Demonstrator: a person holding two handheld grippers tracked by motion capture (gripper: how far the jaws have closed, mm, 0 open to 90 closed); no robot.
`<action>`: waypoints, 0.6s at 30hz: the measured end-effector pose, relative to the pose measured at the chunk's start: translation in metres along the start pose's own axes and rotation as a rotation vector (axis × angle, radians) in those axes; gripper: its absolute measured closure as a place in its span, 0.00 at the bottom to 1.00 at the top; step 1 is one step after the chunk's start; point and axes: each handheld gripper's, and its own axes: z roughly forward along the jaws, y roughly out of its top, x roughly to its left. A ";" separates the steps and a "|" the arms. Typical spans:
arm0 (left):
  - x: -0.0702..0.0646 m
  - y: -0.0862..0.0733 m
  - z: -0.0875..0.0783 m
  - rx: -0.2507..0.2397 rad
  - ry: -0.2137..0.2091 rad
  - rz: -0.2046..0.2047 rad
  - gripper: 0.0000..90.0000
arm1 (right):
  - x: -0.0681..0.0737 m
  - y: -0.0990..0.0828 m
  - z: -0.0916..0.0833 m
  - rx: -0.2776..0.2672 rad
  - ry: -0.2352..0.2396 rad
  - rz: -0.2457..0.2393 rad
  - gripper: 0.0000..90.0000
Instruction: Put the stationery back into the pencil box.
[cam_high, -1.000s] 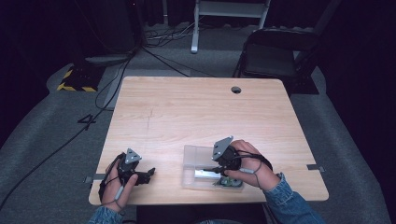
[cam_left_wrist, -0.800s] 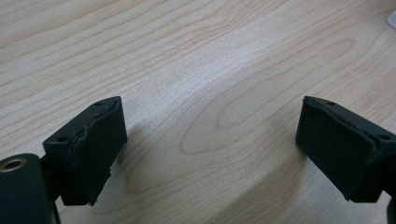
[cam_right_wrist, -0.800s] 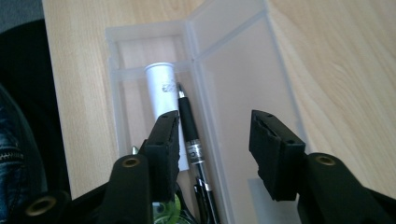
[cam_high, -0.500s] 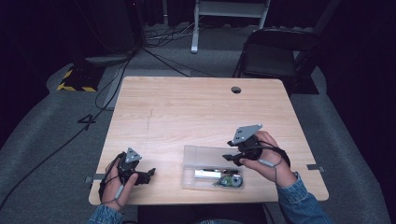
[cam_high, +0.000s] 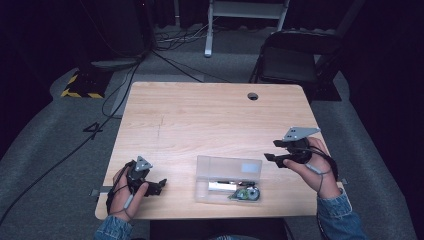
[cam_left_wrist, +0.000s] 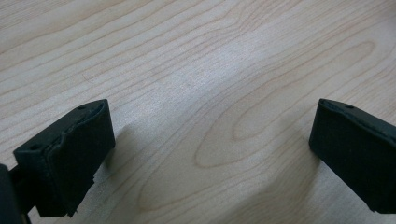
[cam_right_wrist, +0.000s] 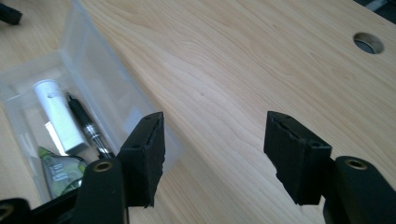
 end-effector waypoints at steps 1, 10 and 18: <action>0.000 0.000 0.000 0.000 0.000 -0.003 0.00 | -0.002 -0.002 -0.001 -0.002 -0.006 0.009 0.44; 0.004 -0.001 -0.001 -0.001 -0.003 0.009 0.00 | -0.027 -0.033 -0.007 -0.022 -0.060 0.099 0.42; 0.004 -0.001 -0.001 0.001 -0.005 0.006 0.00 | -0.039 -0.060 -0.001 -0.007 -0.078 0.136 0.41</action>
